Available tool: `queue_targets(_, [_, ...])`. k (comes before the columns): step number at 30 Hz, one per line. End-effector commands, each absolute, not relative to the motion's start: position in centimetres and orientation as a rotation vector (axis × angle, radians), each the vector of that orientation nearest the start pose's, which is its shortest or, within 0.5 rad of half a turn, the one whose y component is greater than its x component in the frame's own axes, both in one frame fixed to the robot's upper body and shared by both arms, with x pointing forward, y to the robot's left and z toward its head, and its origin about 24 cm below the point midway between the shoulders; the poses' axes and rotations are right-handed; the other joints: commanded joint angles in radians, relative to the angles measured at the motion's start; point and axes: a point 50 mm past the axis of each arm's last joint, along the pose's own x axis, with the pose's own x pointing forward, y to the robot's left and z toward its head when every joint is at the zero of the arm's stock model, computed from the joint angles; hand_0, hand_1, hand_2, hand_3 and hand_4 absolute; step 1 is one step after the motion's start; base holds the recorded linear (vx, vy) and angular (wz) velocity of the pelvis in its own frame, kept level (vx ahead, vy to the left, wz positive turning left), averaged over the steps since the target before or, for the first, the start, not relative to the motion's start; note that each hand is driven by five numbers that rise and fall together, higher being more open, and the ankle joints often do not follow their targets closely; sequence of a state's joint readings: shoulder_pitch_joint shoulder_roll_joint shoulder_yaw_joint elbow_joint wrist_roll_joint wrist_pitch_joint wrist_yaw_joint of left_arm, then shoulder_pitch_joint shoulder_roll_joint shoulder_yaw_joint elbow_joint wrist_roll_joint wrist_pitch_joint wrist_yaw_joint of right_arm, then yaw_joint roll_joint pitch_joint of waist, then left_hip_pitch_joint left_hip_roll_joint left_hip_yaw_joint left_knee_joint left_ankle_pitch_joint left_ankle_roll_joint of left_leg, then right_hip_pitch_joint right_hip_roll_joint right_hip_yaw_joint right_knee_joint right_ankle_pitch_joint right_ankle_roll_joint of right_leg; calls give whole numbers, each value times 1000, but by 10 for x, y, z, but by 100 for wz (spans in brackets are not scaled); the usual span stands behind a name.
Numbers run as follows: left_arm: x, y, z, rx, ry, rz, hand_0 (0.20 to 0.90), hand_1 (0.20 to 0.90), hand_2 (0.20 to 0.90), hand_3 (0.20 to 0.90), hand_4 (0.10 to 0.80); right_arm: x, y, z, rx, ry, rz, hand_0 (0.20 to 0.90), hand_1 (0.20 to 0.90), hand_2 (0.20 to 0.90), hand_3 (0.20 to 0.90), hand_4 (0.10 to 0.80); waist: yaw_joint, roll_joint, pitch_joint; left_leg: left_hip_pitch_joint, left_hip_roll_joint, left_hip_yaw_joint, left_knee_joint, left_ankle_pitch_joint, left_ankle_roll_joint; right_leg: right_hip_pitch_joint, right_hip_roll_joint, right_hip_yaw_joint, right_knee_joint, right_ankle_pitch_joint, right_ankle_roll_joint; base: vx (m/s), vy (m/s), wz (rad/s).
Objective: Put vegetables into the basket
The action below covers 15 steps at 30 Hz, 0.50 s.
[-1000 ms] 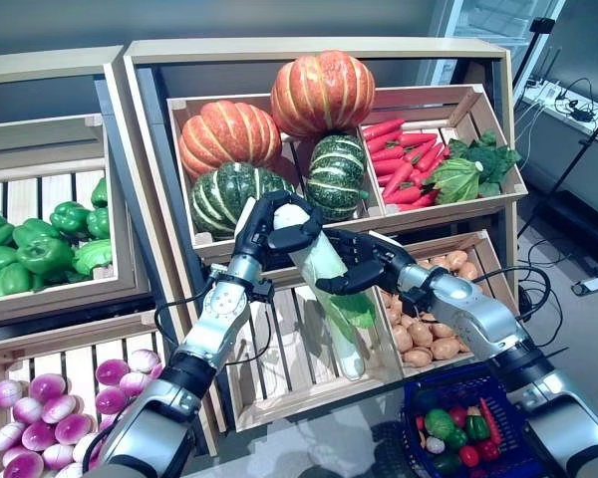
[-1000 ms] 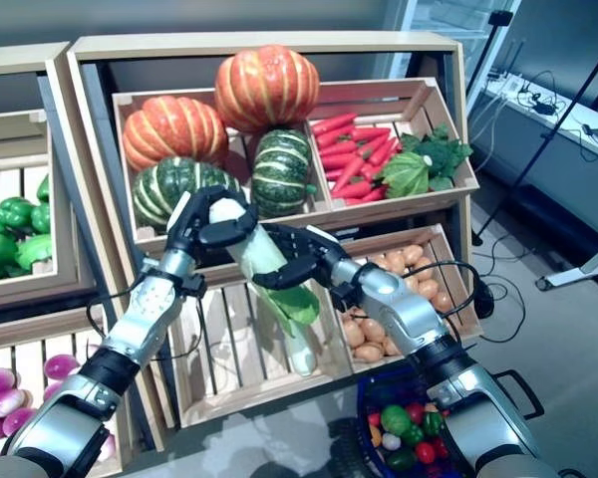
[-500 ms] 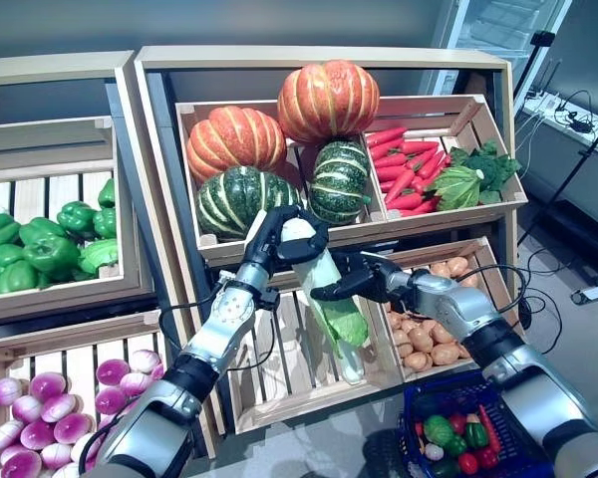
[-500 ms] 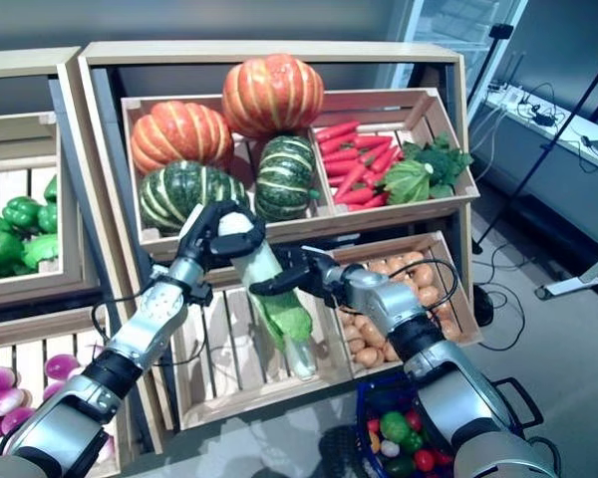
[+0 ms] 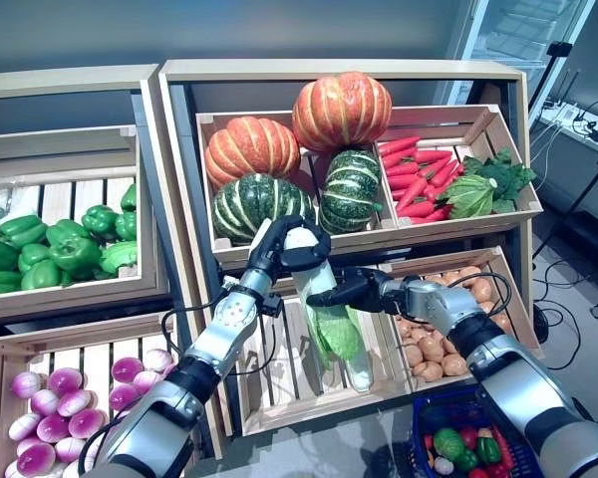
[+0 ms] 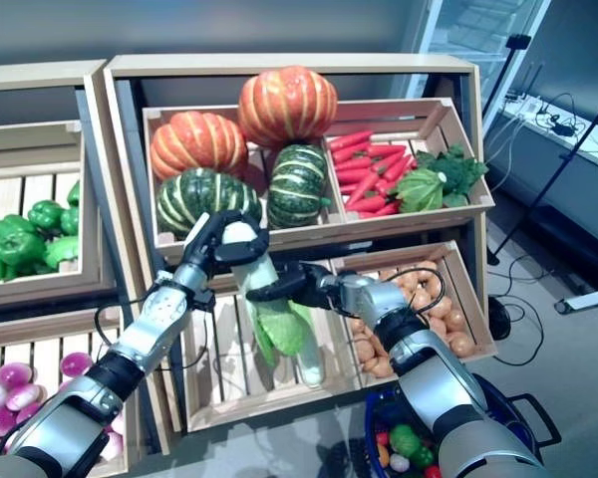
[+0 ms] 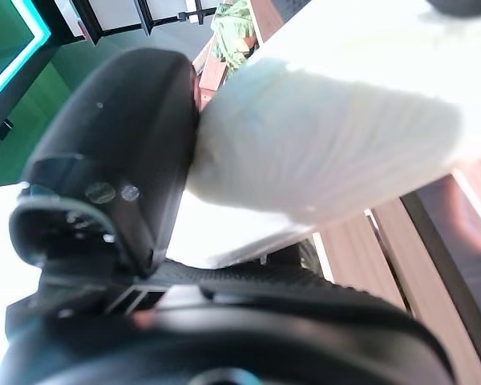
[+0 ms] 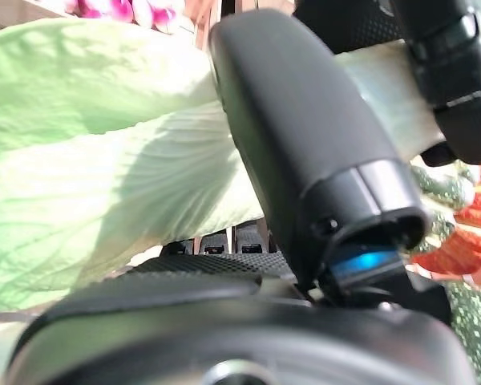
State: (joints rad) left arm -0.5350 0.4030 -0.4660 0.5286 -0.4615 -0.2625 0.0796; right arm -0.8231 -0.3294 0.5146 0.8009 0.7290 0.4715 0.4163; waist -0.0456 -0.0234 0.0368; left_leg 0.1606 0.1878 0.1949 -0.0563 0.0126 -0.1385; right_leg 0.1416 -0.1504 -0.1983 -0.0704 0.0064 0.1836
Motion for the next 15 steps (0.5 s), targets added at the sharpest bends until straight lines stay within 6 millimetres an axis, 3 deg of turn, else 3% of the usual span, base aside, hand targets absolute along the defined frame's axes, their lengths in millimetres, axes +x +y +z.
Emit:
queue_targets(1, [346, 73, 190, -158, -567, -468, 300, 300, 300, 300, 400, 376, -84, 86, 301, 458, 663, 300, 300, 300, 300, 400, 28, -14, -57, -40, -114, -30, 27, -45, 68, -24, 47, 43, 46, -21, -78, 0, 0, 0])
queue_targets(11, [350, 83, 175, -108, -472, -476, 300, 300, 300, 300, 400, 380, -109, 93, 187, 377, 574, 300, 300, 300, 300, 400, 14, -11, -55, -39, -114, -28, 19, -41, 68, -31, 47, 55, 43, -13, -74, 0, 1, 0])
queue_targets(12, [351, 85, 171, -100, -457, -473, 467, 467, 467, 467, 511, 380, -115, 92, 182, 374, 564, 300, 300, 300, 300, 400, 12, -11, -53, -39, -114, -27, 19, -41, 69, -32, 47, 56, 44, -13, -74, 0, 0, 0])
queue_targets(13, [351, 87, 169, -97, -448, -470, 587, 587, 587, 587, 591, 380, -118, 92, 178, 371, 554, 300, 300, 300, 300, 400, 11, -10, -53, -39, -113, -26, 20, -40, 69, -33, 47, 57, 44, -12, -73, 0, 0, 0])
queue_targets(14, [352, 88, 168, -94, -441, -466, 900, 900, 900, 900, 800, 380, -121, 92, 174, 370, 547, 300, 300, 300, 300, 400, 10, -10, -52, -39, -113, -26, 20, -40, 68, -33, 47, 58, 45, -12, -73, 0, 0, 0])
queue_targets(15, [352, 92, 163, -83, -419, -468, 900, 900, 900, 900, 800, 380, -129, 90, 159, 363, 523, 300, 300, 300, 300, 400, 8, -10, -52, -39, -111, -23, 18, -39, 68, -35, 46, 58, 46, -12, -72, 0, 0, 0])
